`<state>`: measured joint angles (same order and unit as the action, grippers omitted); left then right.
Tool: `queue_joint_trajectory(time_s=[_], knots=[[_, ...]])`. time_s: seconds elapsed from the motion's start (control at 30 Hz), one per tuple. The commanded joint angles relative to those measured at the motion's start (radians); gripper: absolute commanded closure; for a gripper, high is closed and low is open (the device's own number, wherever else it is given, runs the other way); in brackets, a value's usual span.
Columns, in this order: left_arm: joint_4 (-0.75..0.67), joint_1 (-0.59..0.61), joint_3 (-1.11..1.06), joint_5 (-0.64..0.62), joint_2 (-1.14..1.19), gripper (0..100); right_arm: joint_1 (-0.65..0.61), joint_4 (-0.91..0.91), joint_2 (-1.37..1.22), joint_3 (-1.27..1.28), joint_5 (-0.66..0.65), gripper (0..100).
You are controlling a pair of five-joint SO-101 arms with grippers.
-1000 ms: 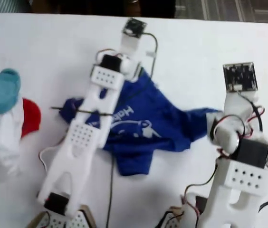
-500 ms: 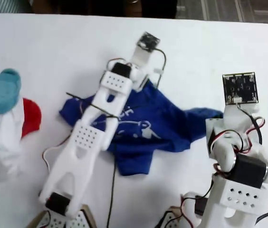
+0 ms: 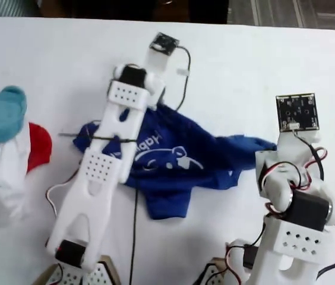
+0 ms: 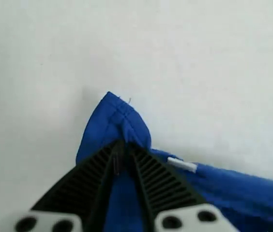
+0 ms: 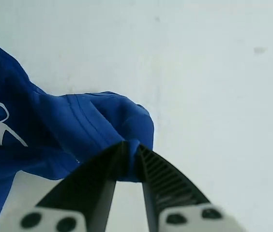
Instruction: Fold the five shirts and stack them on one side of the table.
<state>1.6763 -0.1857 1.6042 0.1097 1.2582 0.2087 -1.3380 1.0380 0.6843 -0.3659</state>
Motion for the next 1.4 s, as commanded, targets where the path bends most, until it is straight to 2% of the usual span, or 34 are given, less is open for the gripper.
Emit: queue_joint_trajectory(time_s=[0.0, 0.2, 0.33, 0.5, 0.63, 0.77, 0.9, 1.1, 1.37], knots=[[0.117, 0.015, 0.022, -0.009, -0.126, 98, -0.056, 0.048, 0.028, 0.011, 0.051, 97.8], [0.115, 0.074, -0.311, -0.011, -0.282, 98, -0.196, 0.148, 0.015, 0.038, 0.084, 97.8], [0.115, 0.072, -0.699, -0.011, -0.512, 98, -0.205, 0.278, -0.108, 0.089, 0.077, 97.8], [0.104, 0.08, -1.196, -0.002, -0.842, 97, -0.205, 0.328, -0.317, 0.06, 0.055, 97.8], [0.028, 0.089, -1.526, 0.041, -1.043, 97, -0.205, 0.329, -0.369, 0.009, 0.057, 97.8], [-0.106, 0.092, -1.753, 0.068, -1.165, 97, -0.205, 0.329, -0.369, -0.015, 0.055, 97.8], [-0.201, 0.095, -1.837, 0.117, -1.188, 96, -0.205, 0.331, -0.377, -0.017, 0.055, 97.8], [-0.173, 0.161, -1.782, 0.12, -1.191, 78, -0.206, 0.331, -0.377, -0.017, 0.055, 97.8], [-0.164, 0.256, -1.767, 0.129, -1.185, 79, -0.209, 0.344, -0.378, -0.017, 0.055, 97.8]])
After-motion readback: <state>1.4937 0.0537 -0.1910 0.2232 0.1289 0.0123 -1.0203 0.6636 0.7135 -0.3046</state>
